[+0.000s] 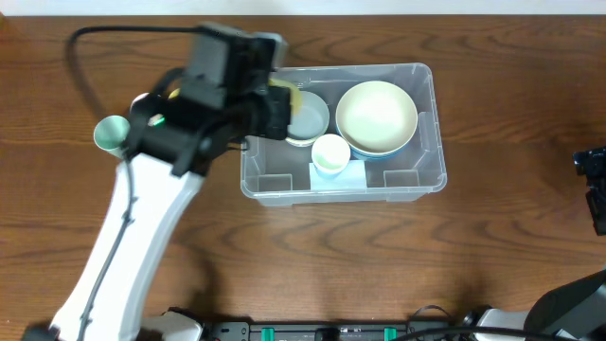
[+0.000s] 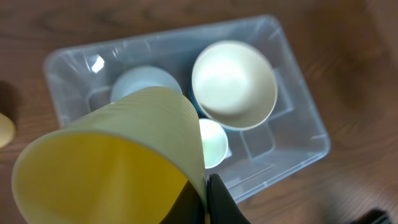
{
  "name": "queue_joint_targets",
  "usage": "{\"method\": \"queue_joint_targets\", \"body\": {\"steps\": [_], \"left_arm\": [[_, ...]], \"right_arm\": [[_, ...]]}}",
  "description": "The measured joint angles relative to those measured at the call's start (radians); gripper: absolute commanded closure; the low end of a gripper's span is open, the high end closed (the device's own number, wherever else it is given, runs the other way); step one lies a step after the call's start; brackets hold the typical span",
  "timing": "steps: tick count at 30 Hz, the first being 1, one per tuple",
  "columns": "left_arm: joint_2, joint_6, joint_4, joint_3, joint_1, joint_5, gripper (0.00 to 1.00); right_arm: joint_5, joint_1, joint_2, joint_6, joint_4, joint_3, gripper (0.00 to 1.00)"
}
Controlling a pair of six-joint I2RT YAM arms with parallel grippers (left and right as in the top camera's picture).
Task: Pack container
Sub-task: 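Lift the yellow cup and carry it right over the bin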
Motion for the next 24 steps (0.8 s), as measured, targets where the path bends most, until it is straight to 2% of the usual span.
{"method": "queue_joint_targets", "body": {"steps": [9, 24], "left_arm": [[0.174, 0.053, -0.034, 0.0, -0.135, -0.055, 0.94], [0.25, 0.125, -0.064, 0.0, -0.282, -0.146, 0.94]], "right_arm": [[0.0, 0.0, 0.0, 0.0, 0.0, 0.0, 0.01], [0.0, 0.0, 0.0, 0.0, 0.0, 0.0, 0.01]]}}
